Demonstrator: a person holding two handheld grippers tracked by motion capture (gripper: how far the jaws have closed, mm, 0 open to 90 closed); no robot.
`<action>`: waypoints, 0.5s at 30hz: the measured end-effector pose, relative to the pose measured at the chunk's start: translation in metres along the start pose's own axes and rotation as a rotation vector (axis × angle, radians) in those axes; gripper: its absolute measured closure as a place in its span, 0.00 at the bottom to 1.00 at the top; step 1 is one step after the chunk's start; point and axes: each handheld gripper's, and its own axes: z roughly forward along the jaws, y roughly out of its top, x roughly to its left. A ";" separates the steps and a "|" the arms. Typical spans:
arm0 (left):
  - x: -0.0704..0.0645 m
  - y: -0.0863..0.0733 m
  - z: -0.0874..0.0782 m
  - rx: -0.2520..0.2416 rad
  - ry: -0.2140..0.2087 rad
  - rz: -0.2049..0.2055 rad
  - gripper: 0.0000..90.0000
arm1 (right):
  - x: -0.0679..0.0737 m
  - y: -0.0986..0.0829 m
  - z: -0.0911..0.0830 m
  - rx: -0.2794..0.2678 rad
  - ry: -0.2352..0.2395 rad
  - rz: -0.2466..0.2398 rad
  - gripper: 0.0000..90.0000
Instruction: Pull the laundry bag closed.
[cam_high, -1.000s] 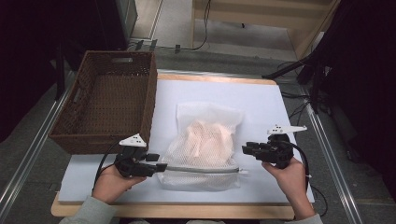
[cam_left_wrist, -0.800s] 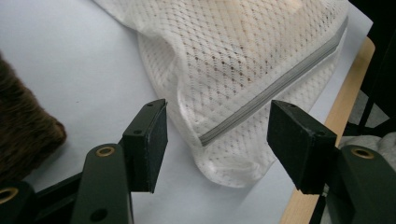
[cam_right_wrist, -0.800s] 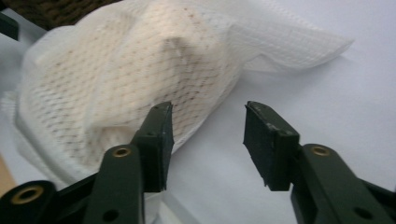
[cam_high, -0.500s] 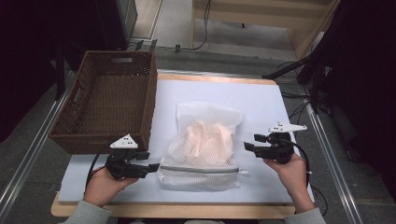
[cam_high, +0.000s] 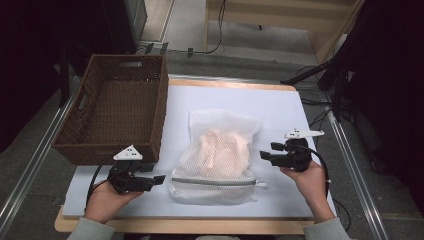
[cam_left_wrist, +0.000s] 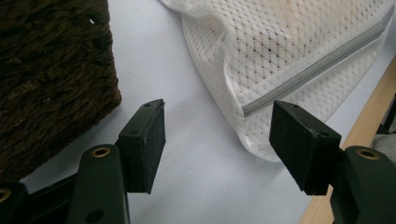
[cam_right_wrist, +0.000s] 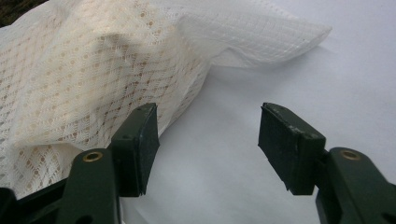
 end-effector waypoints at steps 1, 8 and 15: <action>0.000 0.000 0.000 0.000 0.000 0.000 0.41 | 0.000 0.000 0.000 0.002 0.001 -0.004 0.43; 0.000 0.000 0.001 0.004 -0.002 -0.002 0.41 | 0.000 0.000 0.001 0.009 -0.001 -0.003 0.43; 0.001 0.001 0.001 0.011 -0.002 -0.003 0.40 | 0.000 -0.001 0.002 0.014 -0.002 -0.008 0.43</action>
